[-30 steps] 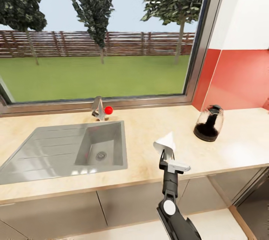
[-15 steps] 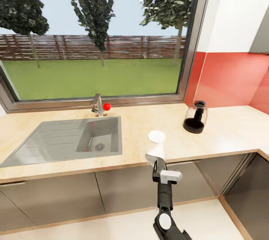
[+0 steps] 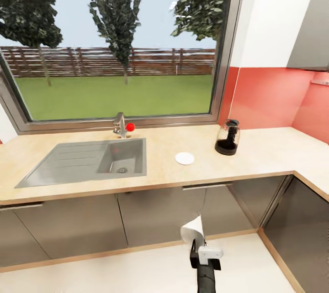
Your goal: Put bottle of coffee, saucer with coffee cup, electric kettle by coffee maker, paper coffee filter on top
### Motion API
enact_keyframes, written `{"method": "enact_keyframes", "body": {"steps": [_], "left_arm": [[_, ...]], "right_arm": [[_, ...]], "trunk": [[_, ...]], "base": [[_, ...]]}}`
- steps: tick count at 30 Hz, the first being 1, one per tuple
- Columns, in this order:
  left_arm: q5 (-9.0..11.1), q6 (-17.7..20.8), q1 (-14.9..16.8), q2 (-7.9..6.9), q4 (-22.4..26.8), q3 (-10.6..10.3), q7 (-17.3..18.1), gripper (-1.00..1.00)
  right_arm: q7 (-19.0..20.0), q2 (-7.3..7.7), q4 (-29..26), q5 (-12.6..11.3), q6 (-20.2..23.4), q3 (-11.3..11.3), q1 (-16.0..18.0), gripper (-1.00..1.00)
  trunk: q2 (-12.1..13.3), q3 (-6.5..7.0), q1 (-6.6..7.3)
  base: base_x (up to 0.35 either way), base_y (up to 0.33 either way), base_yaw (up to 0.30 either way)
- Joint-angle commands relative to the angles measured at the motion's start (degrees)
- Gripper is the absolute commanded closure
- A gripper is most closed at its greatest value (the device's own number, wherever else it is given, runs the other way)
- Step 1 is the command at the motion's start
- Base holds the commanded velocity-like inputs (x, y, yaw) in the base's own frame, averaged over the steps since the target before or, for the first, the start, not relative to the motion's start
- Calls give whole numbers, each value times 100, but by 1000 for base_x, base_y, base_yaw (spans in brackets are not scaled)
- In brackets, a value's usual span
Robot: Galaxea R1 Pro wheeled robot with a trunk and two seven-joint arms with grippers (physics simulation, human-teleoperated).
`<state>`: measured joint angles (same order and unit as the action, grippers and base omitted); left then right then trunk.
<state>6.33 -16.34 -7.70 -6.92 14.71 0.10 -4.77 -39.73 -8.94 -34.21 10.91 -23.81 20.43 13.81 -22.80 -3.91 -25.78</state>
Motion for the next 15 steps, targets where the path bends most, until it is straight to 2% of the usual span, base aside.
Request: {"method": "enact_keyframes", "body": {"steps": [1,5,9,10,14,15], "left_arm": [[52,-7,-4,2,13,-4,2,-100],[59,-9,-4,-1,7,-2,0,-100],[56,-4,-4,0,7,4,-1,-100],[60,2,-5,5,-5,-18,2,-100],[61,17,-11,8,-40,-41,12,-100],[61,22,-12,12,-117,-47,16,-100]], "right_arm": [[-52,-1,141,37,15,17,8,100],[-50,-24,1018,27,17,9,8,100],[-42,-105,1670,26,17,-1,8,100],[-27,-105,2047,26,25,-5,8,100],[-19,-105,2138,-14,52,-24,8,100],[-15,-105,2156,-135,70,-27,8,100]], "trunk": [[-12,-2,-1],[-12,29,-1],[-12,40,-1],[-12,40,-1],[-12,41,-1],[-12,41,-1]], "base": [[-315,-32,0],[-263,-9,0],[-68,-2,0],[-4,0,0],[-2,0,0],[0,0,0]]}}
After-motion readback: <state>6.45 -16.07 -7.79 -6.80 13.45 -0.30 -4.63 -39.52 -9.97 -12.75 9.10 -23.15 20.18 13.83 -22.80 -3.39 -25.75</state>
